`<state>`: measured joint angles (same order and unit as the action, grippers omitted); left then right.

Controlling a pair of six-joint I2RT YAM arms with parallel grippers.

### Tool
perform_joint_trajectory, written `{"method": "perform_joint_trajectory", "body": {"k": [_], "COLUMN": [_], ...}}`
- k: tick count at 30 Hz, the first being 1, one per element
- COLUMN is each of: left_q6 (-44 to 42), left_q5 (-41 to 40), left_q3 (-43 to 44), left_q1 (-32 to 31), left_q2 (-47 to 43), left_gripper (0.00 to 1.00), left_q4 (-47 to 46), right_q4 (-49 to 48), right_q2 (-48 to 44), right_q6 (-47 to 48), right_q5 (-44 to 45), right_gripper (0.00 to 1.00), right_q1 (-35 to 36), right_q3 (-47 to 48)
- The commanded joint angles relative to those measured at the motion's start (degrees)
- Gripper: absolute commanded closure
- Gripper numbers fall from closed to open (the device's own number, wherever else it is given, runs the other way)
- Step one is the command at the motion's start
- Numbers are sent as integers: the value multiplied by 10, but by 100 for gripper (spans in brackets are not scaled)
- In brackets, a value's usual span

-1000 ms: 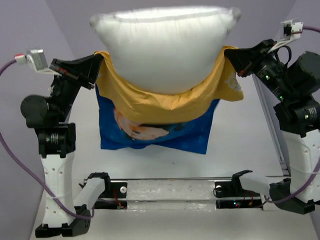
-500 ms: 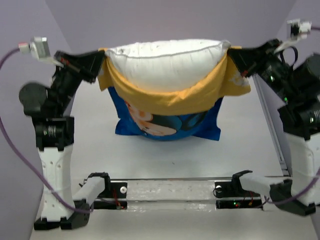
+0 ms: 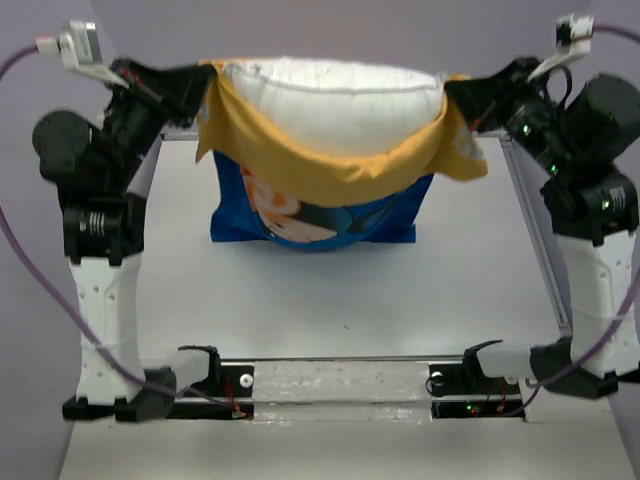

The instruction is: Put the pillow into the pillowcase

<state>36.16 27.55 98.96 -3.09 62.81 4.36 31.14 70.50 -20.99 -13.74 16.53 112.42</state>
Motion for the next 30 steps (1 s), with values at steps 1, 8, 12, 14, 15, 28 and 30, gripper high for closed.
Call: {"method": "perform_joint_trajectory", "body": {"k": [1,8,12,14,15,28,30], "left_q6": [-35,-19,-97,-97,-101,-124,-124], "left_q5": [-36,-102,-104,-98,-93,-119,-109], "left_q3": [491,-171,218,428,464,485,520], "left_q1": [-2,-69,-83,-85,-85,-91,-91], "left_q2": [146,-36,89,120,129,128,155], "left_gripper": [100,100,100,100,100,100,100], "left_q4": [33,-219,-18,40,54,74,142], "right_q4": [-17,-161,-96,-54,-45,-19,-15], "right_q2": [86,-33,33,60,74,108,91], "right_q6": [46,-9,27,43,43,38,25], "right_q5": [35,31,43,42,36,27,14], "right_gripper": [100,100,100,100,100,100,100], "right_q1": [-5,-5,-5,-5,-5,-5,-5], "right_q3": [396,-120,173,318,362,395,347]}}
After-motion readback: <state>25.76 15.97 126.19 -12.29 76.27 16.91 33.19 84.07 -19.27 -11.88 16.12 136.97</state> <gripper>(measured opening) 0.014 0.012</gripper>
